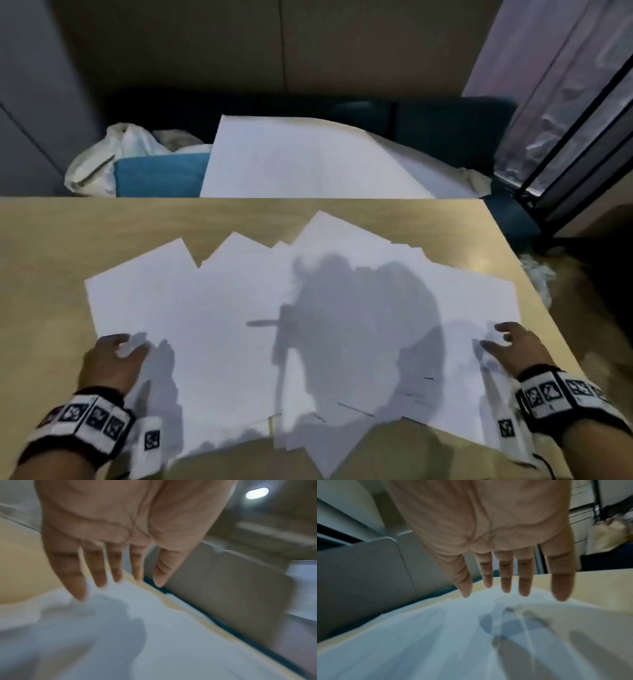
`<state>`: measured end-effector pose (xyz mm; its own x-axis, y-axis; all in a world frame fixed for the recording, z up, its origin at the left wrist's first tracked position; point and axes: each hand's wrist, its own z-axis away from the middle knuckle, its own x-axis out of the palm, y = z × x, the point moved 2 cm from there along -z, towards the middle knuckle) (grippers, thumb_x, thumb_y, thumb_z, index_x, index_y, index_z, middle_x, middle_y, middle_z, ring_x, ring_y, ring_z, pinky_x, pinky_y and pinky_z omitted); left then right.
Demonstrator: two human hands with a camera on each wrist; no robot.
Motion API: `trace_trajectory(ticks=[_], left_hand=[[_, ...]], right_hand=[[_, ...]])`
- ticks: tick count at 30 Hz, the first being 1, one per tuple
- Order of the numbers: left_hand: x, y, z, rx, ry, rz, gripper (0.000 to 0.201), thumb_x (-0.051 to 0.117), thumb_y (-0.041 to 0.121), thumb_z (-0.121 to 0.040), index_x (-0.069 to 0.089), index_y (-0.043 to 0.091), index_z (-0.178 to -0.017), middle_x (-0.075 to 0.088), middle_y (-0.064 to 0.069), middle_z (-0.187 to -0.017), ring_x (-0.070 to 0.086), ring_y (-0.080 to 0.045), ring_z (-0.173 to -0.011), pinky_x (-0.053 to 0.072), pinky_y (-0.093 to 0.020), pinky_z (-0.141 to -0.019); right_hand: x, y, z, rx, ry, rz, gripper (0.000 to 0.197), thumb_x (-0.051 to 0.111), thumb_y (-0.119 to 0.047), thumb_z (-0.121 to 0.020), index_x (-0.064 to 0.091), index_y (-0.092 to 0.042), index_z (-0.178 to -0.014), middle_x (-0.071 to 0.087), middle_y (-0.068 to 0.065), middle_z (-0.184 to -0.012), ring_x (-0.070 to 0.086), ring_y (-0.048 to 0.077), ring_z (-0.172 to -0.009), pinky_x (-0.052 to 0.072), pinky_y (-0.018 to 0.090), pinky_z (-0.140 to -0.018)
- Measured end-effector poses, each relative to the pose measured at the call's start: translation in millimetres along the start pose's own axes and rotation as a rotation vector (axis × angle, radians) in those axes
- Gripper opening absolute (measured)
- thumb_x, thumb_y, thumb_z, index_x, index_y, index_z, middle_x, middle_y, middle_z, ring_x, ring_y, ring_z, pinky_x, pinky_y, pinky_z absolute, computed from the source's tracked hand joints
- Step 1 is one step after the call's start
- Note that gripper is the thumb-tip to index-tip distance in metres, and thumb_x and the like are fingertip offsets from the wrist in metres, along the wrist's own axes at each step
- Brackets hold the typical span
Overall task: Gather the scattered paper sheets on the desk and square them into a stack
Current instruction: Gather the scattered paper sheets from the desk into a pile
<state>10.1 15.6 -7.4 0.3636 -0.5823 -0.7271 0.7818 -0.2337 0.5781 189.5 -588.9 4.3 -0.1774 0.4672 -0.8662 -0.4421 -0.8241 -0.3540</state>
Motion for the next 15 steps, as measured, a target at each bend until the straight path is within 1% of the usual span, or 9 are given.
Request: trace_trajectory(ticks=[2,4,6,7,9,10,11,13,15], left_hand=[[-1,-7,-12,-0.120,0.099,-0.035,0.061,0.078,0.031,-0.071,0.050,0.013,-0.122,0.058,-0.023,-0.121,0.058,-0.045,-0.105,0.048,-0.047,-0.092],[2,-18,-23,-0.168,0.157,-0.044,0.074,0.080,0.033,-0.060,0.046,0.019,-0.125,0.057,-0.024,-0.124,0.059,-0.045,-0.105,0.048,-0.052,-0.094],[6,-27,-44,-0.144,0.105,-0.116,0.080,0.084,0.027,-0.065,0.045,0.005,-0.132,0.050,-0.030,-0.129,0.052,-0.046,-0.115,0.042,-0.053,-0.099],[12,-36,-59,-0.108,0.078,-0.161,0.091,0.088,0.034,-0.059,0.045,0.002,-0.132,0.048,-0.029,-0.132,0.050,-0.044,-0.118,0.042,-0.053,-0.099],[19,-59,-103,-0.063,0.080,-0.262,0.114,0.088,0.059,-0.029,0.050,0.015,-0.127,0.052,-0.021,-0.128,0.057,-0.036,-0.111,0.049,-0.049,-0.091],[25,-74,-137,-0.015,0.096,-0.308,0.102,0.086,0.062,-0.030,0.054,0.024,-0.120,0.055,-0.023,-0.122,0.060,-0.037,-0.104,0.053,-0.048,-0.086],[26,-69,-144,0.041,0.089,-0.345,0.084,0.083,0.061,-0.040,0.058,0.028,-0.113,0.058,-0.022,-0.117,0.061,-0.040,-0.098,0.054,-0.048,-0.085],[22,-40,-98,0.131,0.039,-0.443,0.065,0.078,0.059,-0.053,0.062,0.030,-0.108,0.061,-0.021,-0.116,0.061,-0.041,-0.096,0.054,-0.047,-0.086],[21,-10,-45,0.205,-0.035,-0.463,0.059,0.082,0.048,-0.064,0.062,0.025,-0.114,0.059,-0.021,-0.124,0.059,-0.039,-0.106,0.052,-0.040,-0.089]], right_hand=[[-6,14,-12,0.166,-0.017,0.061,0.077,0.080,-0.038,-0.071,0.046,-0.007,-0.132,0.047,0.028,-0.131,0.052,0.043,-0.114,0.047,0.049,-0.093],[-9,24,-26,0.262,-0.056,0.177,0.098,0.081,-0.054,-0.062,0.038,-0.009,-0.137,0.039,0.026,-0.139,0.042,0.042,-0.125,0.042,0.048,-0.100],[-15,20,-37,0.278,-0.075,0.293,0.111,0.081,-0.062,-0.054,0.036,-0.006,-0.138,0.039,0.023,-0.143,0.039,0.040,-0.130,0.041,0.045,-0.102],[-13,21,-44,0.249,-0.076,0.329,0.114,0.081,-0.064,-0.051,0.037,-0.005,-0.138,0.041,0.022,-0.142,0.041,0.040,-0.130,0.042,0.044,-0.101],[-8,16,-50,0.204,-0.068,0.332,0.114,0.085,-0.059,-0.049,0.039,-0.001,-0.136,0.045,0.023,-0.140,0.044,0.040,-0.128,0.044,0.044,-0.099],[-7,11,-48,0.189,-0.070,0.334,0.115,0.088,-0.055,-0.048,0.038,0.000,-0.136,0.045,0.023,-0.140,0.044,0.040,-0.127,0.044,0.045,-0.099],[-4,8,-50,0.165,-0.057,0.312,0.117,0.090,-0.052,-0.046,0.036,0.000,-0.137,0.044,0.024,-0.140,0.044,0.041,-0.126,0.045,0.046,-0.099],[7,3,-46,0.138,-0.034,0.273,0.119,0.091,-0.049,-0.046,0.034,0.001,-0.138,0.046,0.025,-0.138,0.047,0.042,-0.123,0.047,0.048,-0.095],[17,-2,-36,0.105,-0.004,0.256,0.116,0.090,-0.045,-0.052,0.031,0.003,-0.139,0.045,0.026,-0.138,0.048,0.043,-0.122,0.047,0.047,-0.093]])
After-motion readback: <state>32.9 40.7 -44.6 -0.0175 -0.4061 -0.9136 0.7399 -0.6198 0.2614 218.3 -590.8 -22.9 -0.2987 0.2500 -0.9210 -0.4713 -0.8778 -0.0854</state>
